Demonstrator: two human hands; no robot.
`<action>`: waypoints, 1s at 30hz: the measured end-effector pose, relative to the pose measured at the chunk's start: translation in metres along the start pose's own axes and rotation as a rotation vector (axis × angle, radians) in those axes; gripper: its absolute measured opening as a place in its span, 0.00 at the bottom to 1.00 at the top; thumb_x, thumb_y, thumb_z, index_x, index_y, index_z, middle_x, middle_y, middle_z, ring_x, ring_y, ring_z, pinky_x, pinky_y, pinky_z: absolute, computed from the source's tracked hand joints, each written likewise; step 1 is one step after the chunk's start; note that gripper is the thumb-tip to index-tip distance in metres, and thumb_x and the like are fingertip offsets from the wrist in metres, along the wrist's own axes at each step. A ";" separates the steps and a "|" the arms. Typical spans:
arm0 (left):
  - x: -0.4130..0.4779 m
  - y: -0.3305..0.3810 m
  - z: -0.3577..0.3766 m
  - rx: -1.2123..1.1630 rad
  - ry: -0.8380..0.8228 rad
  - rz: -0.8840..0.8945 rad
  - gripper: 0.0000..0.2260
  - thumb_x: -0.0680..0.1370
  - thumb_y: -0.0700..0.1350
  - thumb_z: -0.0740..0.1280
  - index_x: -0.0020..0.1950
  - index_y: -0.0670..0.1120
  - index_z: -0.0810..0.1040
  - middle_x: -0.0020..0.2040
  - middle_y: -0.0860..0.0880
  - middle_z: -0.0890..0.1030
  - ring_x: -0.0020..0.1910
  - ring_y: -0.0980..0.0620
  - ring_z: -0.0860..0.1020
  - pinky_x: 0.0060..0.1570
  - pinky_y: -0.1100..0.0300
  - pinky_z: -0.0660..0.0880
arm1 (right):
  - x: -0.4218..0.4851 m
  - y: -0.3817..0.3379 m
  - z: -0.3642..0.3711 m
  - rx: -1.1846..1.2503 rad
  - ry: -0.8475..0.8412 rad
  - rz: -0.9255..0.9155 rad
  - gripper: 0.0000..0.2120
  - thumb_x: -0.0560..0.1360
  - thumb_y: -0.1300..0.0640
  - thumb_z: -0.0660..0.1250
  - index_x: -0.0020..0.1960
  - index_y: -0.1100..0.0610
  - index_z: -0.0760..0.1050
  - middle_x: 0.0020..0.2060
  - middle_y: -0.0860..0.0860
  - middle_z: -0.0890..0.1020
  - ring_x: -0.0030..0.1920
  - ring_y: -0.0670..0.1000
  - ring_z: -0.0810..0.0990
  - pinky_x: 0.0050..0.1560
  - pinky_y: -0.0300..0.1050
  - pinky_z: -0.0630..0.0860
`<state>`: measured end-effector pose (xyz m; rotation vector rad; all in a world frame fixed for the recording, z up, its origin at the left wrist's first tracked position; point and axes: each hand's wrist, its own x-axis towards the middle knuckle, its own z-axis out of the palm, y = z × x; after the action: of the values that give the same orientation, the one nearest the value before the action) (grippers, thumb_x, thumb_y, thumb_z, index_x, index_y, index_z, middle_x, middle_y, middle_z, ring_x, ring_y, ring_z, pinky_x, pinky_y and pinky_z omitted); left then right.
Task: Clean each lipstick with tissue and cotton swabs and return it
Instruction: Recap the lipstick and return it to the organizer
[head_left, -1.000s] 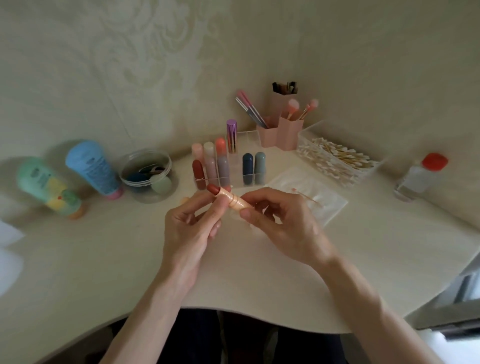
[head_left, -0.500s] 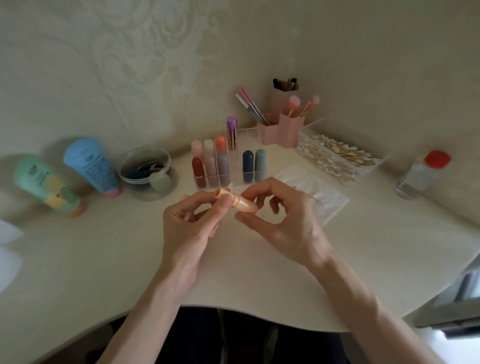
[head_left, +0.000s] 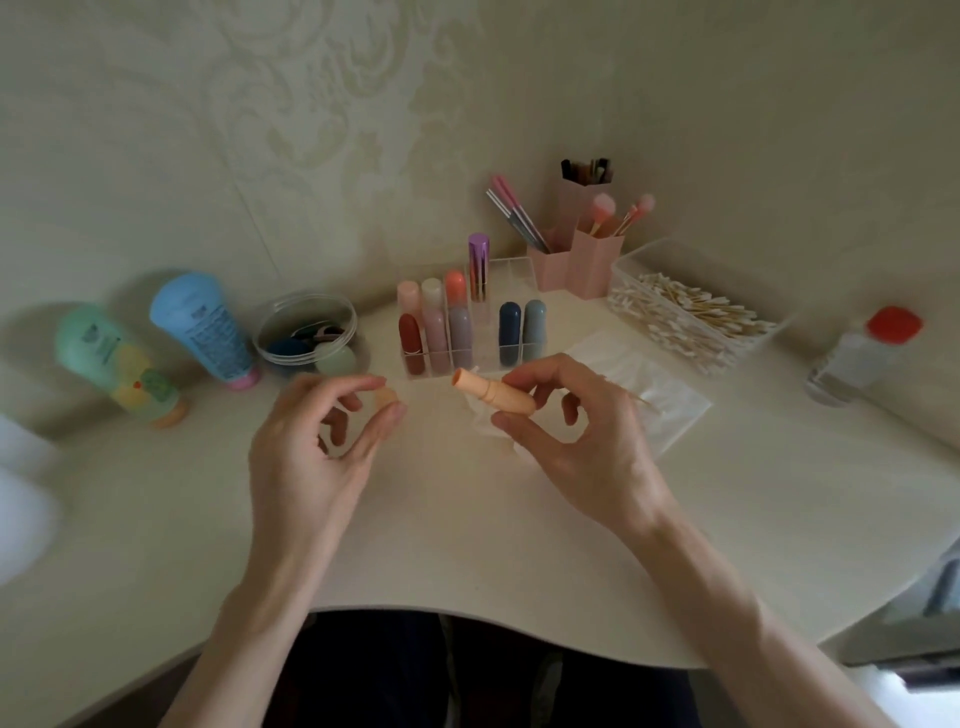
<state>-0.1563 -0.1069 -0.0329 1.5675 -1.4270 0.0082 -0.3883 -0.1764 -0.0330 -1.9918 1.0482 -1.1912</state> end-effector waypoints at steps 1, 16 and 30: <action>0.002 -0.009 0.000 0.094 -0.015 0.004 0.14 0.73 0.49 0.79 0.56 0.47 0.85 0.45 0.52 0.76 0.37 0.52 0.73 0.39 0.61 0.69 | 0.000 0.000 0.001 -0.022 -0.002 -0.006 0.14 0.73 0.57 0.80 0.54 0.45 0.81 0.44 0.38 0.82 0.47 0.47 0.79 0.45 0.33 0.68; 0.008 0.019 0.012 -0.739 -0.209 -0.513 0.10 0.74 0.48 0.74 0.53 0.48 0.86 0.49 0.48 0.87 0.33 0.51 0.76 0.41 0.61 0.78 | -0.001 0.003 0.002 -0.157 0.035 -0.072 0.14 0.73 0.59 0.80 0.55 0.50 0.82 0.43 0.36 0.79 0.46 0.40 0.77 0.49 0.27 0.67; 0.009 0.036 0.029 -0.669 -0.284 -0.416 0.10 0.74 0.45 0.77 0.55 0.49 0.87 0.44 0.48 0.87 0.34 0.47 0.80 0.43 0.56 0.79 | -0.002 0.005 0.000 -0.175 0.082 -0.135 0.13 0.72 0.58 0.81 0.55 0.52 0.85 0.44 0.37 0.80 0.46 0.37 0.77 0.50 0.27 0.67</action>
<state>-0.1976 -0.1261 -0.0203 1.2872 -1.1115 -0.8787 -0.3906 -0.1773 -0.0380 -2.1941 1.1071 -1.3007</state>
